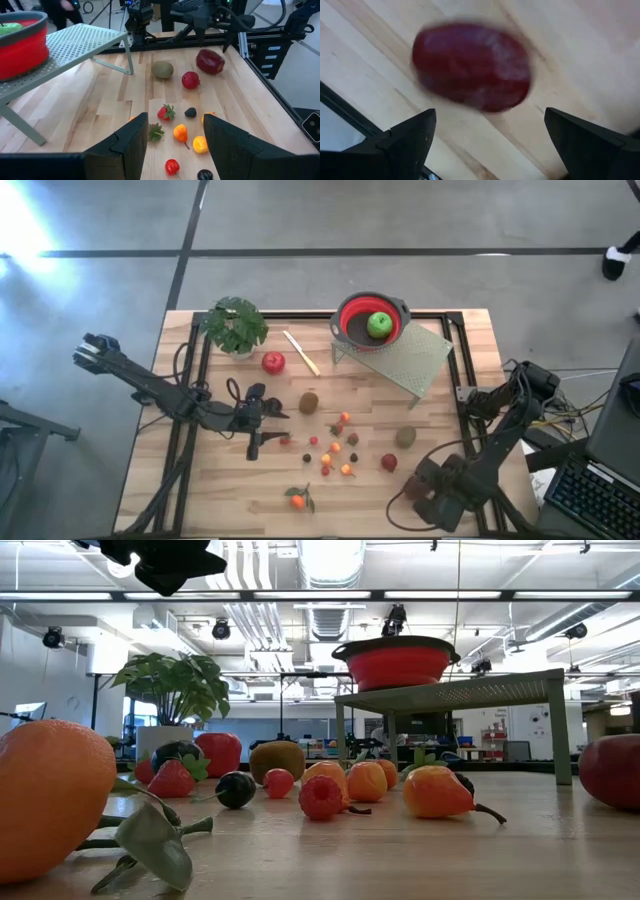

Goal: Pick & Place Fruit
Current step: Put the dark red apple into the red gray colander on the shelf

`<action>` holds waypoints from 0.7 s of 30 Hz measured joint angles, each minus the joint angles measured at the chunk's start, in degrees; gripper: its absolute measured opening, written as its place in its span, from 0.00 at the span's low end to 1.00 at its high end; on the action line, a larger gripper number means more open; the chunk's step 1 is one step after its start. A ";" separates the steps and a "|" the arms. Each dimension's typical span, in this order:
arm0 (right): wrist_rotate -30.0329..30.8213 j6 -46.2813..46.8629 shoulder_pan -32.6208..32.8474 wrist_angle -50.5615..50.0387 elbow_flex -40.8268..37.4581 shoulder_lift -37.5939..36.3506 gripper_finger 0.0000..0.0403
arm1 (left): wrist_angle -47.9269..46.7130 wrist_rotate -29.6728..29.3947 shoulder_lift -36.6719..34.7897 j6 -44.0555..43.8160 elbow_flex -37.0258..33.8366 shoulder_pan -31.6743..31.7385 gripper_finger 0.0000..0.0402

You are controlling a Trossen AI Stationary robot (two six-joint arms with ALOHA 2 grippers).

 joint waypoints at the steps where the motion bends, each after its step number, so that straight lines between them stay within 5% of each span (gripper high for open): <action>1: 0.01 0.00 0.00 1.16 -0.83 0.00 0.91 | -0.06 0.00 0.00 0.00 0.00 0.00 0.49; 10: -0.55 -0.94 0.00 6.61 -4.30 -0.06 0.91 | -0.61 0.00 0.00 0.00 0.00 0.02 0.49; 21: 2.81 -6.04 -0.43 -2.86 2.71 0.03 0.91 | -0.78 0.00 0.00 -0.02 0.00 0.02 0.49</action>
